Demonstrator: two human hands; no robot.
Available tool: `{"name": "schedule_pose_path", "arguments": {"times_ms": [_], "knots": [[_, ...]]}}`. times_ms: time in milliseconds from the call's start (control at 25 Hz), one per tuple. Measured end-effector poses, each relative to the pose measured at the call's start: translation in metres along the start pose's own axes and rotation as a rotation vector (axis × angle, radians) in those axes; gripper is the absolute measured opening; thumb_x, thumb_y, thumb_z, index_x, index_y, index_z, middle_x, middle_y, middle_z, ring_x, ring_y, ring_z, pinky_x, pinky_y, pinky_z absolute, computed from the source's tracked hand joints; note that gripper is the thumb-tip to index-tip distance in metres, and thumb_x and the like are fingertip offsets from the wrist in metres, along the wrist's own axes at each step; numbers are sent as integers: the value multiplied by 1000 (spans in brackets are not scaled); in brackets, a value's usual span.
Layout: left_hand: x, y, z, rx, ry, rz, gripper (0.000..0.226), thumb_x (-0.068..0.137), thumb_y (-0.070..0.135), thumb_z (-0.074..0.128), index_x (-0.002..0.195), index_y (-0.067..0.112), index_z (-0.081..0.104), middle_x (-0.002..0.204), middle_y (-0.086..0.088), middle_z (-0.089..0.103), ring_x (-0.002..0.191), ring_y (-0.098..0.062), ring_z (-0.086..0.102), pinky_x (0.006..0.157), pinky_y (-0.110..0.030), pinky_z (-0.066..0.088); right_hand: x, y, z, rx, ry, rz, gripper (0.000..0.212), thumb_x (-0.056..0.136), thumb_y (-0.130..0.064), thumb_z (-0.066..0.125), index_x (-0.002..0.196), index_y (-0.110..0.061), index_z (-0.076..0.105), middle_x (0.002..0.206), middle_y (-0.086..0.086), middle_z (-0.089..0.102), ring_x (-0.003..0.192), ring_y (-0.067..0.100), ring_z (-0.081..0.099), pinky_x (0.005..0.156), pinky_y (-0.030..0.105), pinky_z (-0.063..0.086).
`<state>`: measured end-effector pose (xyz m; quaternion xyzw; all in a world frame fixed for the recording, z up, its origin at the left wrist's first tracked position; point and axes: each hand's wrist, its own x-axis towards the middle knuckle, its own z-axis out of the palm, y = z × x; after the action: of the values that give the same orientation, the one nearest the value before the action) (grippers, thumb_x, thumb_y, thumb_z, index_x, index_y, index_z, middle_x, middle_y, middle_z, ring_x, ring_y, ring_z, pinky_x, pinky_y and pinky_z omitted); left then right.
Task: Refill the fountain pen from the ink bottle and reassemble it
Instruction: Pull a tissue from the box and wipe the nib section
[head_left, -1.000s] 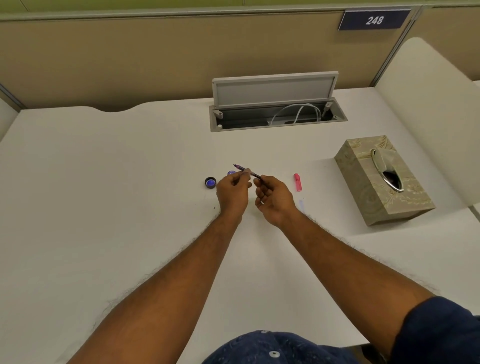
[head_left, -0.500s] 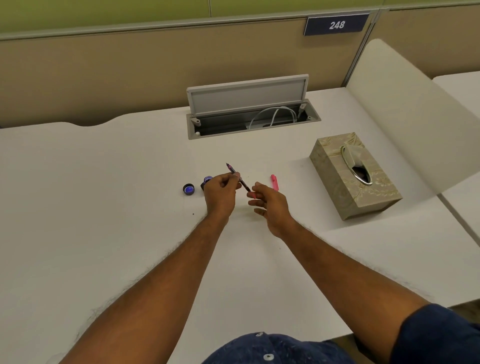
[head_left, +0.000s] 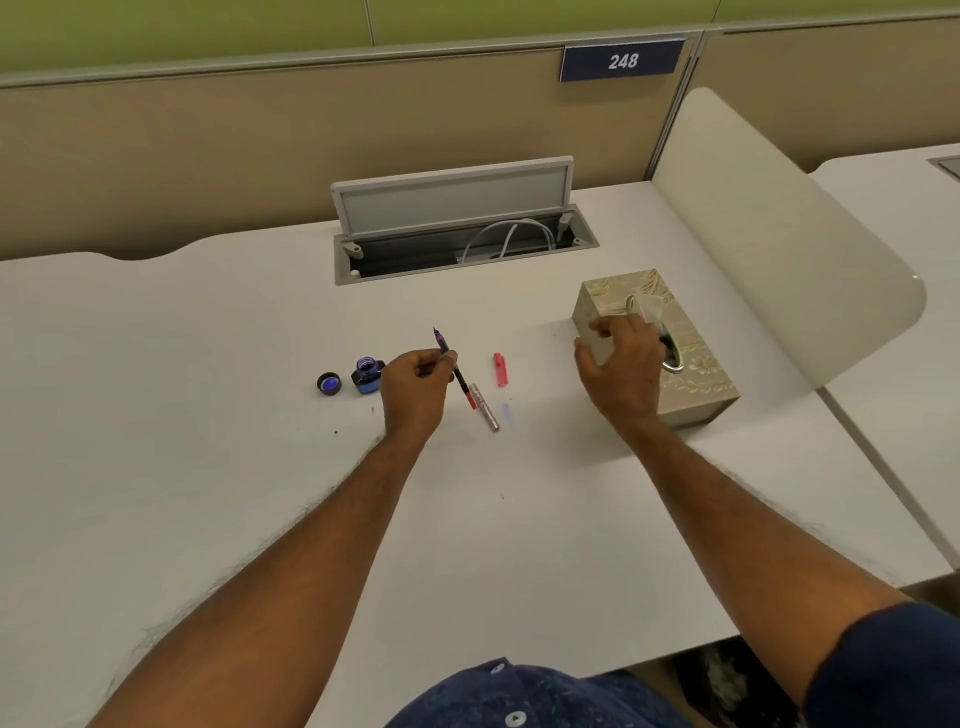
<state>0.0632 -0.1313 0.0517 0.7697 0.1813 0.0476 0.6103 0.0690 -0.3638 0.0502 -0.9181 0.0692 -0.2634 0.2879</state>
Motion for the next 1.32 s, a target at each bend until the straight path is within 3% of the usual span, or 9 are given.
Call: {"name": "schedule_pose_path", "arguments": {"times_ms": [200,320,440,640,1000,1320], "knots": [[-11,3,9,23,24,15,22,87,26,67,100,8,70,85,-2,71,75,-10,68,60,-6,46,27,41,-20,-211,-37,188,61,78,-46,68,126,-12,51,122,15,51,114,34,47,95,48,36],[-18,5,13,34,39,20,22,87,25,67,101,7,70,85,-2,71,74,-10,68,59,-5,45,46,54,-20,-261,-111,290,77,76,-60,66,129,-8,47,124,17,50,116,36,46,97,50,36],[-23,8,18,50,54,32,23,87,24,67,102,6,70,85,-2,71,75,-11,68,63,-8,45,58,60,-18,-304,-191,278,71,79,-62,61,127,-10,52,124,16,51,117,35,46,98,49,35],[-29,12,25,65,77,47,21,87,24,68,99,7,70,85,-3,71,75,-13,68,65,-11,46,67,69,-19,-315,-246,230,50,89,-46,52,117,-6,61,117,17,55,111,36,49,95,49,36],[-32,11,18,67,95,58,22,87,24,68,99,6,70,84,-4,72,78,-15,69,65,-12,47,67,56,-30,-71,-13,128,29,90,-27,53,94,-4,70,97,13,67,87,29,62,79,42,52],[-28,9,5,98,75,66,27,86,26,68,101,4,72,88,-7,74,81,-16,70,69,-13,49,68,57,-34,-50,14,205,30,97,-26,39,101,-2,56,95,22,67,87,40,61,69,39,43]]}}
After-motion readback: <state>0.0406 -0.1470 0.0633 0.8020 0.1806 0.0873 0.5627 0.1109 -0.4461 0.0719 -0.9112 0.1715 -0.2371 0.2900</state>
